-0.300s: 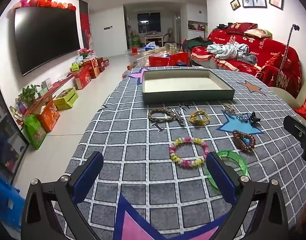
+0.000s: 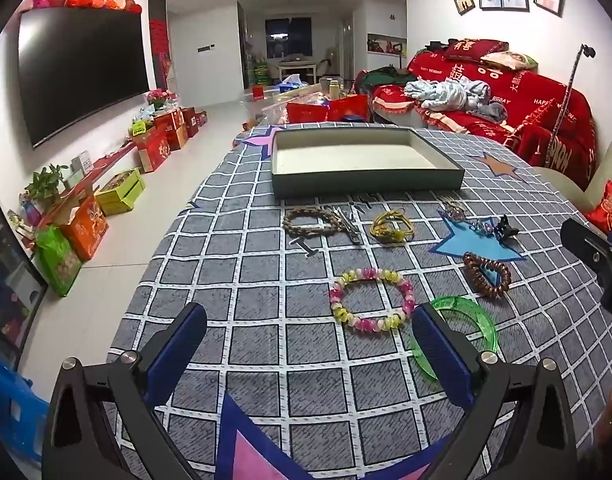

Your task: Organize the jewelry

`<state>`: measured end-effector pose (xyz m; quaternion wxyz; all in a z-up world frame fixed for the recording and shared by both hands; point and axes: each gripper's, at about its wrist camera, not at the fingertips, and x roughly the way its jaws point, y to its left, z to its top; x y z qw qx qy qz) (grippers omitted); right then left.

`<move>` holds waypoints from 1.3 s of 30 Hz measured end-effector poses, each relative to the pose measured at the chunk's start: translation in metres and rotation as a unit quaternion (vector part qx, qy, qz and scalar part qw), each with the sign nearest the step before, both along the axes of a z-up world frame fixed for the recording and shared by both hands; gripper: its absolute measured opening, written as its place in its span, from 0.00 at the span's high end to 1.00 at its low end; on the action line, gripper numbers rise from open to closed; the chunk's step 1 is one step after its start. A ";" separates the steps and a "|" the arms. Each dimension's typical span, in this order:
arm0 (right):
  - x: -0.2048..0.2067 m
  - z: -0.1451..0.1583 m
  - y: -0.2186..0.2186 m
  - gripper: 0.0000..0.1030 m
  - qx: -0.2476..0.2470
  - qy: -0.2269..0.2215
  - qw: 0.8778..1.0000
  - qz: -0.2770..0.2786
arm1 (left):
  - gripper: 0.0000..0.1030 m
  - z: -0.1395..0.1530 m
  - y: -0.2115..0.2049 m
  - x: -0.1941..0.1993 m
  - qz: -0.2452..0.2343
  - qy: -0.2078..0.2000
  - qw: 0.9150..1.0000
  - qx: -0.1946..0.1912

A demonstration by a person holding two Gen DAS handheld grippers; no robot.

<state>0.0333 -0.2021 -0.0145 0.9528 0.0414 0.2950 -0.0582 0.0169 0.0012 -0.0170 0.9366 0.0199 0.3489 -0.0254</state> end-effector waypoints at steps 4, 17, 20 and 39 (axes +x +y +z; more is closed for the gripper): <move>-0.005 -0.002 0.001 0.00 -0.003 -0.007 1.000 0.002 | 0.00 -0.002 0.001 0.004 0.001 -0.004 1.000 -0.001; -0.011 -0.004 0.001 0.00 0.003 -0.012 1.000 0.005 | 0.00 0.006 -0.001 -0.006 0.003 -0.014 1.000 0.001; -0.012 -0.004 0.001 0.00 0.002 -0.012 1.000 0.005 | 0.00 0.007 0.000 -0.007 0.004 -0.014 1.000 0.000; -0.015 -0.001 0.000 0.00 0.003 -0.015 1.000 0.002 | 0.00 0.009 0.001 -0.008 0.005 -0.012 1.000 0.003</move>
